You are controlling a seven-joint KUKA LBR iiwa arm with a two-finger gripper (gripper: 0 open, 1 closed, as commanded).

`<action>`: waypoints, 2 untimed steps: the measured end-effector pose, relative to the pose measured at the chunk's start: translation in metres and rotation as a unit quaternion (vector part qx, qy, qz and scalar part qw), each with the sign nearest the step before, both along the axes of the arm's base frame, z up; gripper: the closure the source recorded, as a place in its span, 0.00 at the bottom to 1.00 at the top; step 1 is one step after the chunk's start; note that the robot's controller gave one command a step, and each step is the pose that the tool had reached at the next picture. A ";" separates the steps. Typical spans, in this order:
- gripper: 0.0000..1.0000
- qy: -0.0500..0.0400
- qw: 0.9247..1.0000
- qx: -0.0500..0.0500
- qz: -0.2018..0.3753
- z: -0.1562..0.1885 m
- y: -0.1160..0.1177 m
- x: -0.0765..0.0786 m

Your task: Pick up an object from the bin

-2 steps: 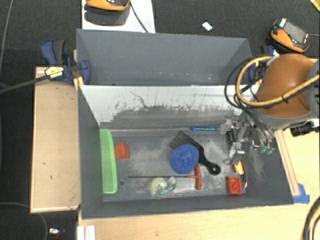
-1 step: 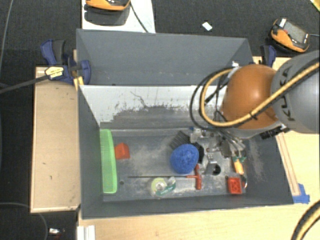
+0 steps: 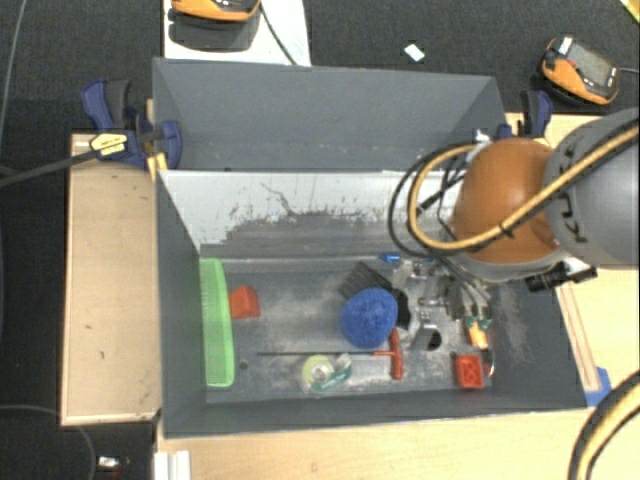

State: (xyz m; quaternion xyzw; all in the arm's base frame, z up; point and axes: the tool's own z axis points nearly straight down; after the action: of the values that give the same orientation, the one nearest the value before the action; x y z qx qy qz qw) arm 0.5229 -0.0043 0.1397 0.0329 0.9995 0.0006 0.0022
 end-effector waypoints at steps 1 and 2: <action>0.00 -0.003 1.000 -0.001 0.005 -0.036 0.019 0.032; 1.00 0.000 1.000 0.000 -0.019 -0.065 0.026 0.067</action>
Offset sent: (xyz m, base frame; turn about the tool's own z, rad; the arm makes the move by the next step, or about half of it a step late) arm 0.0654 0.0231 -0.0697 0.0393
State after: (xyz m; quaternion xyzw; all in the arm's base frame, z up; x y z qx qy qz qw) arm 0.5898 0.0218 0.0745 0.0515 0.9987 0.0004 0.0026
